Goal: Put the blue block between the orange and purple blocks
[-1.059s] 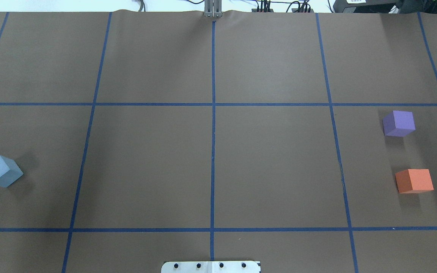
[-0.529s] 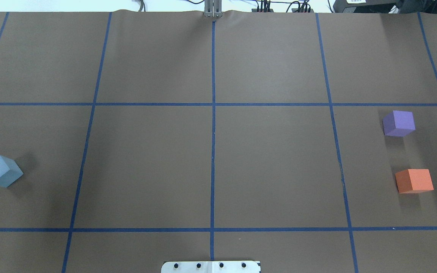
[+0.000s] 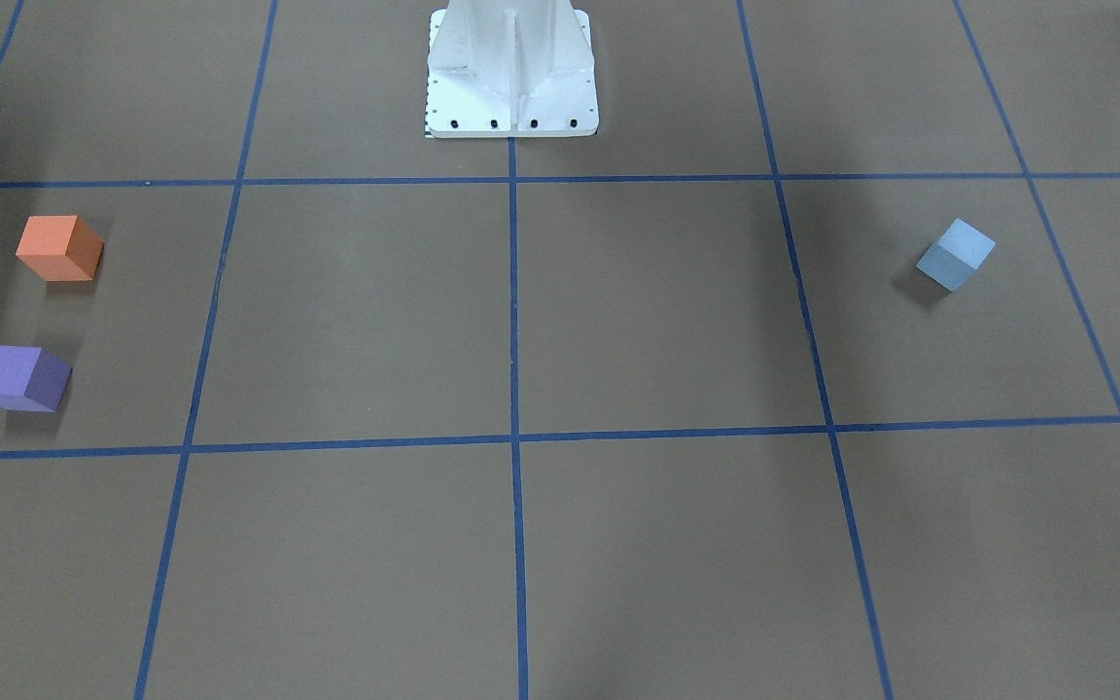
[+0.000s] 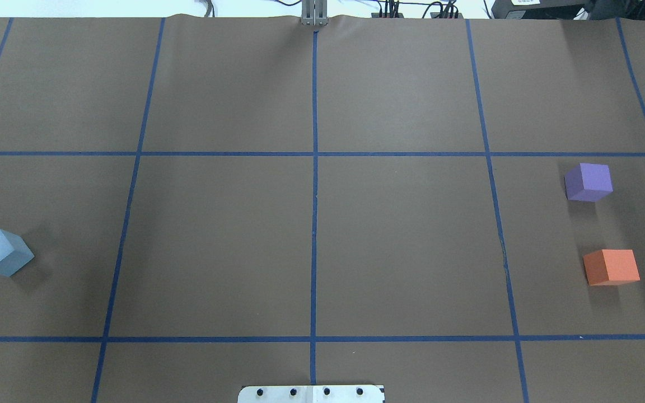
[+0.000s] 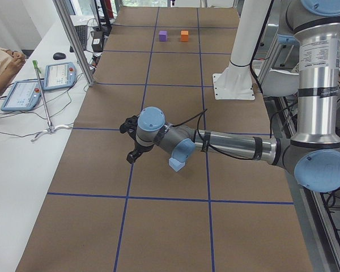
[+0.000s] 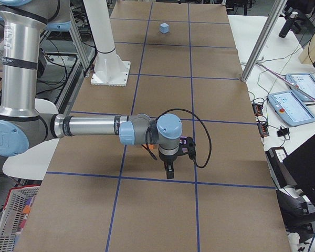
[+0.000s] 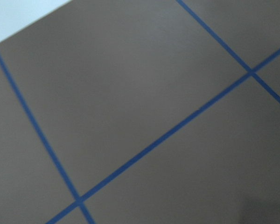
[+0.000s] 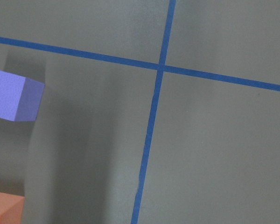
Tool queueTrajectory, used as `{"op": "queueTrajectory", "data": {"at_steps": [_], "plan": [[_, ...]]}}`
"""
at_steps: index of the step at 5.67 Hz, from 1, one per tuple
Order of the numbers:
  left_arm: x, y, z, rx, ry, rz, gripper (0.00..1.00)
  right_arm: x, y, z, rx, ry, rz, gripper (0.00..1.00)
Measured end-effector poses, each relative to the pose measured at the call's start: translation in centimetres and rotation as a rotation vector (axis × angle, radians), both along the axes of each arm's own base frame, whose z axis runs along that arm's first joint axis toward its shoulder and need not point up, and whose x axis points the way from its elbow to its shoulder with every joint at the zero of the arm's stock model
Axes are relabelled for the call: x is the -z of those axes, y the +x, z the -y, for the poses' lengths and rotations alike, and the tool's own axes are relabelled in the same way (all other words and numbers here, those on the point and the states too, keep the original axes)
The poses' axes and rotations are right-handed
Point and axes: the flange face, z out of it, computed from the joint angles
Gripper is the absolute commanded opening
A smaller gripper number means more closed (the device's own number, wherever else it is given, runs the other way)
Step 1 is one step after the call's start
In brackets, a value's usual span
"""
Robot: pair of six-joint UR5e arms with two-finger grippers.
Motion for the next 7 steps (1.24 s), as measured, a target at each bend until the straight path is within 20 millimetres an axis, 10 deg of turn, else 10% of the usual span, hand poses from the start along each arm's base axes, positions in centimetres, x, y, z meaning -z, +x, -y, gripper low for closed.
{"op": "queueTrajectory", "data": {"at_steps": [3,7], "plan": [[-4.5,8.8,-7.4,-0.121,0.051,0.057,1.0,-0.1,0.0,0.0,0.0,-0.002,0.0,1.0],[-5.9,13.4,-11.4,-0.119,-0.034,0.075,1.0,0.0,0.0,0.0,0.0,0.0,-0.001,1.0]]}}
